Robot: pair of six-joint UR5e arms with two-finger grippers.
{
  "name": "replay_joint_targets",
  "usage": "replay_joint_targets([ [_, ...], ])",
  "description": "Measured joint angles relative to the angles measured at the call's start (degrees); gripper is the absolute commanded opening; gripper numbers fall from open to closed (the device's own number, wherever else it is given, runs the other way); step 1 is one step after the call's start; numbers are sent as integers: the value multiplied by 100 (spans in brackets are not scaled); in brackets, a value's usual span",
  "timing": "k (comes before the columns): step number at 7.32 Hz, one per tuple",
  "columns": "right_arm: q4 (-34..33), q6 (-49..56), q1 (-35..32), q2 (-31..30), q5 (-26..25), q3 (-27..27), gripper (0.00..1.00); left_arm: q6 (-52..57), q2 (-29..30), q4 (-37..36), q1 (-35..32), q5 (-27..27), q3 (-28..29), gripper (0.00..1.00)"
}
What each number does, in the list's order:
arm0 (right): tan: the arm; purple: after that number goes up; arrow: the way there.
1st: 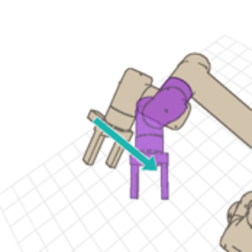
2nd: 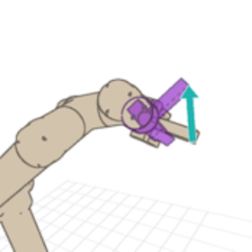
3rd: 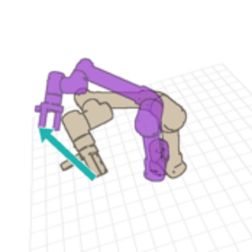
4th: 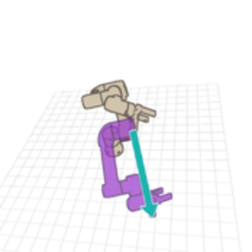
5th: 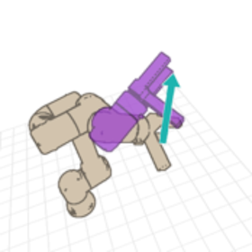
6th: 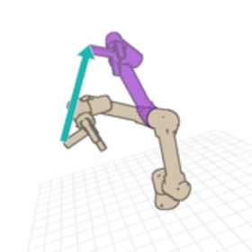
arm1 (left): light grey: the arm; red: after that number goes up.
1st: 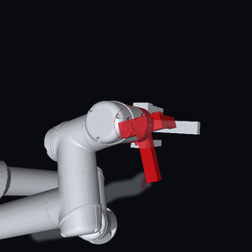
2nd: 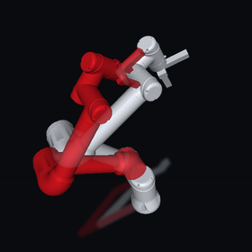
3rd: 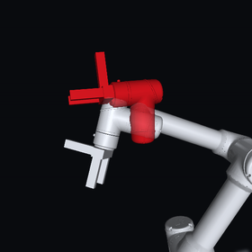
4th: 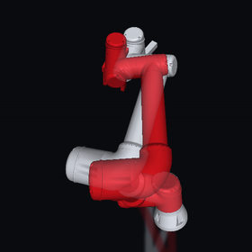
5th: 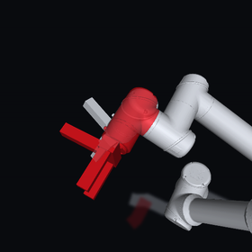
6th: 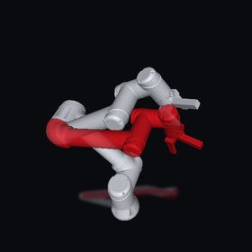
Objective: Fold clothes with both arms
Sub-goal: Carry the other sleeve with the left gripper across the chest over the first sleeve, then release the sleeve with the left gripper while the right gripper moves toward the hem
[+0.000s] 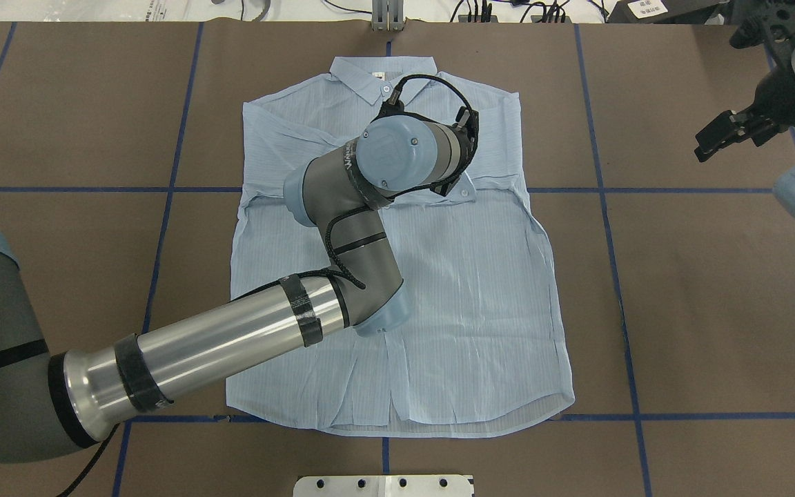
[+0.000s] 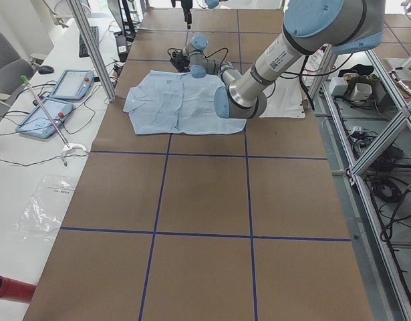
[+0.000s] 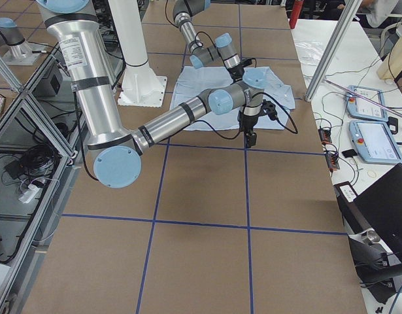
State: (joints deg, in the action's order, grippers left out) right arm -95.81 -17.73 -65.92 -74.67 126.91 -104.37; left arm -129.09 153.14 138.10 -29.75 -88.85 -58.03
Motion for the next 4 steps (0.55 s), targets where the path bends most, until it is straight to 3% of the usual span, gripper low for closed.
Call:
replay_joint_targets([
  [2, 1, -29, 3, 19, 8, -43, 100, 517, -228, 73, 0, -124, -260, 100],
  [4, 2, -376, 81, 7, 66, -211, 100, 1194, -896, -286, -61, -687, -1137, 100],
])
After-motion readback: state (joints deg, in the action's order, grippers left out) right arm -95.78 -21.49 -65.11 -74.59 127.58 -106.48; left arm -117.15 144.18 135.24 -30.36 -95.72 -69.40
